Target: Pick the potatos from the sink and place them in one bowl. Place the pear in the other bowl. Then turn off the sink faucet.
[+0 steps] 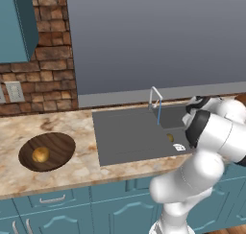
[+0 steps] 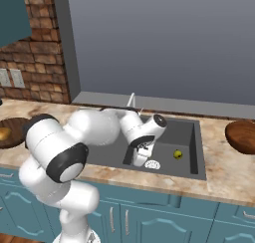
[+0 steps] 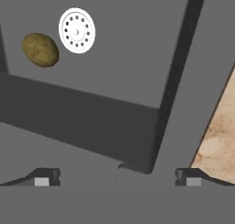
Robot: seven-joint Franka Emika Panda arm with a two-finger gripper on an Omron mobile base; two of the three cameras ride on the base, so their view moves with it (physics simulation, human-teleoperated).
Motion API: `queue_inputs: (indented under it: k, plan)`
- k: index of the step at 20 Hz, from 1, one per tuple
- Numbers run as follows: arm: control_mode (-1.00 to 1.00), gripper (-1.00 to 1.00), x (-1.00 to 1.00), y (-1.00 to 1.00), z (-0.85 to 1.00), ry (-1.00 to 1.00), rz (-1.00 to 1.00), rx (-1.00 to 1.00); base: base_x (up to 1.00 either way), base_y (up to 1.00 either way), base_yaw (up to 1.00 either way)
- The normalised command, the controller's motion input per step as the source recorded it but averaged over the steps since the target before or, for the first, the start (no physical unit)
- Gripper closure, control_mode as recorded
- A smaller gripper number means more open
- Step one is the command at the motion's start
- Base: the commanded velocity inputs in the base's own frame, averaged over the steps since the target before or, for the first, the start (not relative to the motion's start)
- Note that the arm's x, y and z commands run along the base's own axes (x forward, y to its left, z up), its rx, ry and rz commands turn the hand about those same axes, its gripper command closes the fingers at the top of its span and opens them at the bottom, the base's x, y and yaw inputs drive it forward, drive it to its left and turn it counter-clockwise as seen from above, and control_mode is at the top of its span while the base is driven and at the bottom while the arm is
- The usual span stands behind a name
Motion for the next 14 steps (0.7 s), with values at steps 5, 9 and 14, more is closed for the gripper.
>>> queue_inputs:
  k: [5,9,14]
  plan:
    - [-1.00,-1.00,0.34,-0.13,-0.16,0.00,0.00,0.01,0.00,0.00,0.00]
    - [-1.00,-1.00,0.33,-0.11,-0.24,0.00,0.00,0.00,0.00,0.00,0.00]
    - [-1.00,-1.00,0.27,-0.03,-0.33,0.00,0.00,0.00,0.00,0.00,0.00]
